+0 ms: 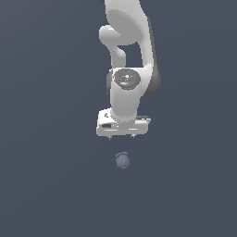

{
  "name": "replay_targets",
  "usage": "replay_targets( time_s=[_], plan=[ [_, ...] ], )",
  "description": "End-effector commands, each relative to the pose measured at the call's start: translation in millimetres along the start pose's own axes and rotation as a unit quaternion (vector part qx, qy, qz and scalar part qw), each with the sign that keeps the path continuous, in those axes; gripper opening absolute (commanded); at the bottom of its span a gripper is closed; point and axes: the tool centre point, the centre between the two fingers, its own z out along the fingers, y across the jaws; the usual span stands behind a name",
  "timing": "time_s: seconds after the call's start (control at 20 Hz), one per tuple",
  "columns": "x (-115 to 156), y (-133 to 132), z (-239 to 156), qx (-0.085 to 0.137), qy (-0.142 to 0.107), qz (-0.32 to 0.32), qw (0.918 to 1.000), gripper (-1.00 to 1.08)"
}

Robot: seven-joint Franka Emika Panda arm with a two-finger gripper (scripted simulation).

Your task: Pick up the object and move it to a goal position.

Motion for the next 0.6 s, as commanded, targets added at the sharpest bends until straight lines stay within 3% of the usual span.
replay_targets(
  time_s=[0.0, 0.55],
  plan=[
    [10.9, -0.4, 8.0, 0.002, -0.001, -0.008, 1.0000, 1.00],
    [52.7, -1.7, 46.1, 0.012, -0.005, -0.040, 0.9991, 1.00]
  ],
)
